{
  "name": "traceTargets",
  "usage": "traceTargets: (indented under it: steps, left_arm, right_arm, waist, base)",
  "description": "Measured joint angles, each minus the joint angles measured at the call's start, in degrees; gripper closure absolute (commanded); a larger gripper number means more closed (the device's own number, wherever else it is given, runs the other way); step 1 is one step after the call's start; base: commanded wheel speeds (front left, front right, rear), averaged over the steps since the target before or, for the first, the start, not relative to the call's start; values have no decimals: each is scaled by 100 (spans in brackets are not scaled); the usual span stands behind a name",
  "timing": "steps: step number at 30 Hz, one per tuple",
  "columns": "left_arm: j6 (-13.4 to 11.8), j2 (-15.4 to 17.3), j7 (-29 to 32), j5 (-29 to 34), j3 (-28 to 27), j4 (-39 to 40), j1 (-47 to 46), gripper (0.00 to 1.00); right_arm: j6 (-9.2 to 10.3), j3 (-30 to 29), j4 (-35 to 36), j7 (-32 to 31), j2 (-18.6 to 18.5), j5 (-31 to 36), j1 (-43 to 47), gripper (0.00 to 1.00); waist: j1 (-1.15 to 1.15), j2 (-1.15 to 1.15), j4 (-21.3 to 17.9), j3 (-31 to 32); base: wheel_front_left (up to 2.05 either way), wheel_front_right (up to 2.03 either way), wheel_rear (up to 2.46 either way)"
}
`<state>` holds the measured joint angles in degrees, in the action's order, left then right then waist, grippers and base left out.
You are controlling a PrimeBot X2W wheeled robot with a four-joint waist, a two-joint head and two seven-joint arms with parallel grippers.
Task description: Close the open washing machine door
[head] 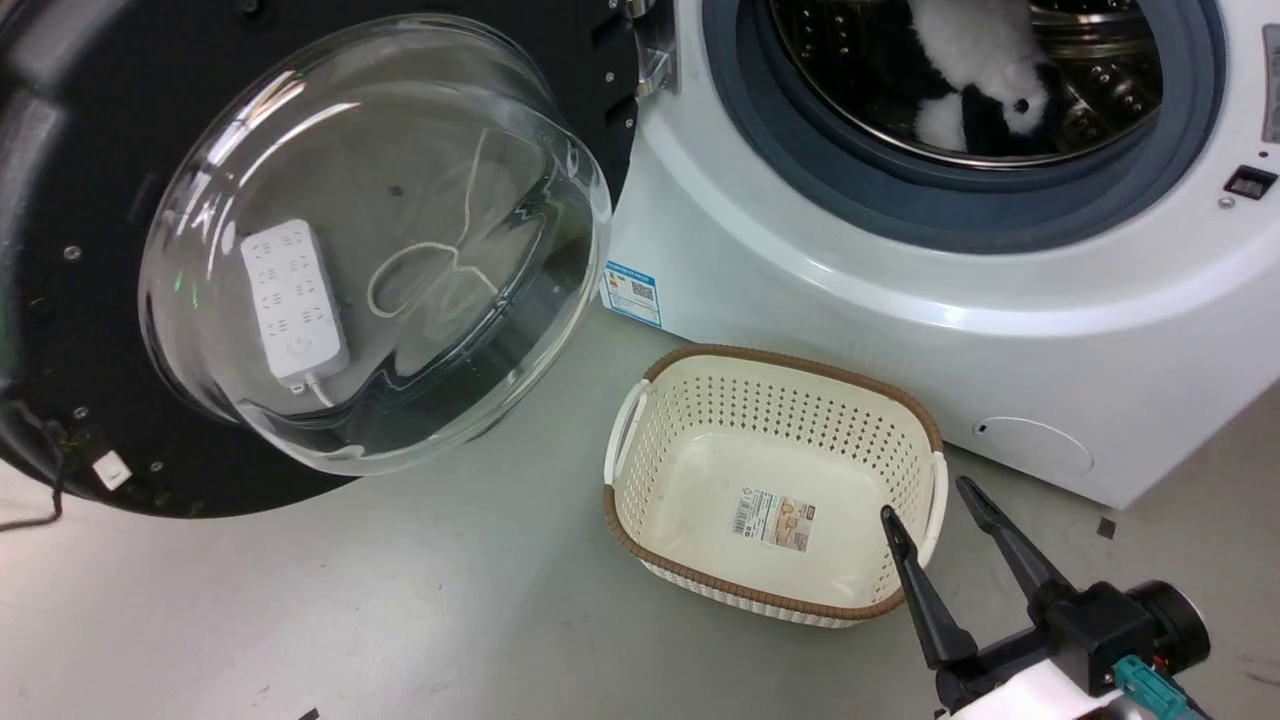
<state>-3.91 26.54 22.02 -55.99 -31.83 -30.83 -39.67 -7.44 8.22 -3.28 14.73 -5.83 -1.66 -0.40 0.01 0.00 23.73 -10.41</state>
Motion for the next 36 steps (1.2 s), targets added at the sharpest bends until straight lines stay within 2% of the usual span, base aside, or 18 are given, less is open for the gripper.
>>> traceTargets:
  steps: [4,8,16,21,28,33,36]
  left_arm:
    - [7,3,568,-285,2,-237,-9,100]
    - [134,-10,1102,-578,-7,-265,9,100]
    - [470,-235,2134,-1232,-59,258,517,100]
    - [516,-639,2766,-1667,-63,865,1093,100]
    - [379,-1430,3557,-2100,146,2057,2165,100]
    - [80,-2184,3874,-2515,457,3028,2885,100]
    - [-52,-2345,3862,-2864,775,3445,3354,100]
  right_arm:
    - [0,10,-27,0,-13,-44,-20,0]
    - [0,-22,-57,0,-16,-49,-19,0]
    - [0,-87,-151,0,35,-123,-12,0]
    - [0,-186,-177,0,113,-146,-3,0]
    - [0,-591,-162,0,163,-143,32,0]
    - [0,-877,-145,1,153,-127,127,0]
    - [0,-923,-143,1,135,-86,166,0]
  waist:
    - [0,0,-43,-6]
    - [-1,0,-45,50]
    - [-1,0,0,315]
    - [-1,0,-6,533]
    - [-2,0,-137,784]
    - [-2,0,-305,904]
    - [-1,0,-459,929]
  base:
    - [0,0,0]
    - [0,0,0]
    - [0,0,0]
    - [0,0,0]
    - [0,0,0]
    - [0,0,0]
    - [0,0,0]
